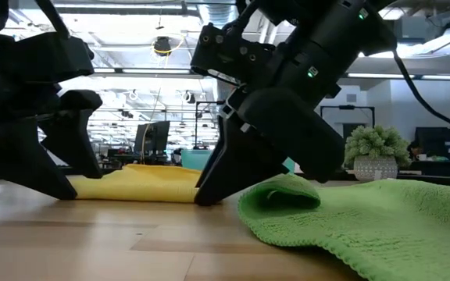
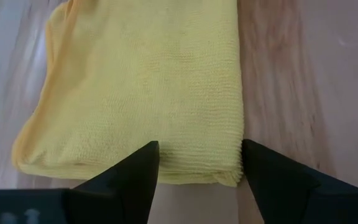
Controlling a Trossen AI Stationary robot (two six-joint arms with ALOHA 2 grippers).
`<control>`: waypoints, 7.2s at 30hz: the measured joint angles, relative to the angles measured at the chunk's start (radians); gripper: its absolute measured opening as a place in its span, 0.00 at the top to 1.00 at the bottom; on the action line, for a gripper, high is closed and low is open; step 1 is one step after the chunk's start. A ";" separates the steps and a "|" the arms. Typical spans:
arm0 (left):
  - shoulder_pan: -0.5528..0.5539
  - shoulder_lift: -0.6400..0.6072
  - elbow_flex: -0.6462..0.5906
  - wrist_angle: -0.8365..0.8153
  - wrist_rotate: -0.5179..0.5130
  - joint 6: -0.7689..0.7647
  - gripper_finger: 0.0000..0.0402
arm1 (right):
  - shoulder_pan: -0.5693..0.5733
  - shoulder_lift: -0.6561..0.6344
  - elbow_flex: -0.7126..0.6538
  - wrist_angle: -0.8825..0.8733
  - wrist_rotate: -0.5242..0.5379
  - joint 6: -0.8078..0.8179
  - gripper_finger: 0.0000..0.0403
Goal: Roll microfiber towels into tight, uniform cylinder then place into a basket
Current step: Roll the yellow microfiber towel
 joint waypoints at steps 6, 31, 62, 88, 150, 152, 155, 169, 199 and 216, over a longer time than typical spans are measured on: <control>0.000 0.002 0.000 0.013 0.025 -0.004 0.61 | -0.001 0.004 0.017 -0.003 -0.011 0.001 0.77; 0.000 0.007 0.103 -0.034 0.355 -0.255 0.97 | 0.009 -0.001 0.119 -0.117 -0.298 0.091 0.97; 0.001 0.005 0.283 -0.283 0.532 -0.486 0.96 | 0.003 0.001 0.189 -0.160 -0.587 0.331 0.95; 0.174 0.004 0.263 -0.383 0.448 -0.598 0.96 | -0.018 0.004 0.186 -0.165 -0.546 0.502 0.96; 0.276 0.005 0.233 -0.432 0.425 -0.645 0.96 | -0.097 0.005 0.138 -0.109 -0.148 0.184 0.72; 0.276 0.005 0.233 -0.432 0.425 -0.645 0.96 | -0.099 0.005 0.138 -0.109 -0.106 0.201 0.72; 0.276 0.005 0.233 -0.433 0.426 -0.644 0.96 | -0.101 0.005 0.138 -0.109 -0.095 0.208 0.72; 0.274 0.005 0.235 -0.446 0.417 -0.544 0.95 | -0.157 0.048 0.142 -0.123 -0.126 0.326 0.72; -0.015 -0.151 0.234 -0.534 0.171 -0.328 0.61 | -0.148 0.046 0.138 -0.130 -0.134 0.325 0.72; 0.025 -0.027 0.221 -0.355 0.113 -0.087 0.61 | -0.147 0.046 0.138 -0.130 -0.136 0.325 0.72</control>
